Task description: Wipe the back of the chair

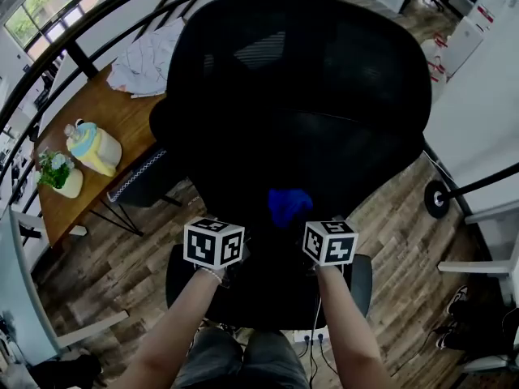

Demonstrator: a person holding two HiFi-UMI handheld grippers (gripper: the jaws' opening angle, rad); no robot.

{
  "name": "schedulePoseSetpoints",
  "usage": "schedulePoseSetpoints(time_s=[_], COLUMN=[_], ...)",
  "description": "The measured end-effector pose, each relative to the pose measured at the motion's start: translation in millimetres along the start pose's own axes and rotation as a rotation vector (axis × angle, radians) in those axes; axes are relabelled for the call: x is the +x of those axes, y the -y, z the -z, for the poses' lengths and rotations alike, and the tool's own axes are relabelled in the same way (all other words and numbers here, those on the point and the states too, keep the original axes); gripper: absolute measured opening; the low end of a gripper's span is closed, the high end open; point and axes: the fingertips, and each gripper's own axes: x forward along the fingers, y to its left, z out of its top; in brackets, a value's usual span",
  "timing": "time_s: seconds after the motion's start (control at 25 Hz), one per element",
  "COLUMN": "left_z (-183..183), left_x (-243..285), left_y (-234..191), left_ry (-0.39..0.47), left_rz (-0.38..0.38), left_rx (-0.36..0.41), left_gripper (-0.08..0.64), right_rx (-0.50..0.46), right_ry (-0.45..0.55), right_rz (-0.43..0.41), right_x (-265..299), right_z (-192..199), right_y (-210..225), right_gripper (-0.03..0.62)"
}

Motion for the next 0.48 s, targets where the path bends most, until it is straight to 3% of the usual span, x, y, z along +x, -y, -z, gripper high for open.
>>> schedulePoseSetpoints(time_s=[0.48], left_z=[-12.3], left_x=[49.1], left_y=[65.6], left_ry=[-0.037], left_rz=[0.108], left_rx=[0.071], left_gripper=[0.041], right_rx=[0.1], right_ry=[0.042], right_rz=[0.158], right_x=[-49.8], right_z=[2.1], right_y=[90.6], right_gripper=[0.083])
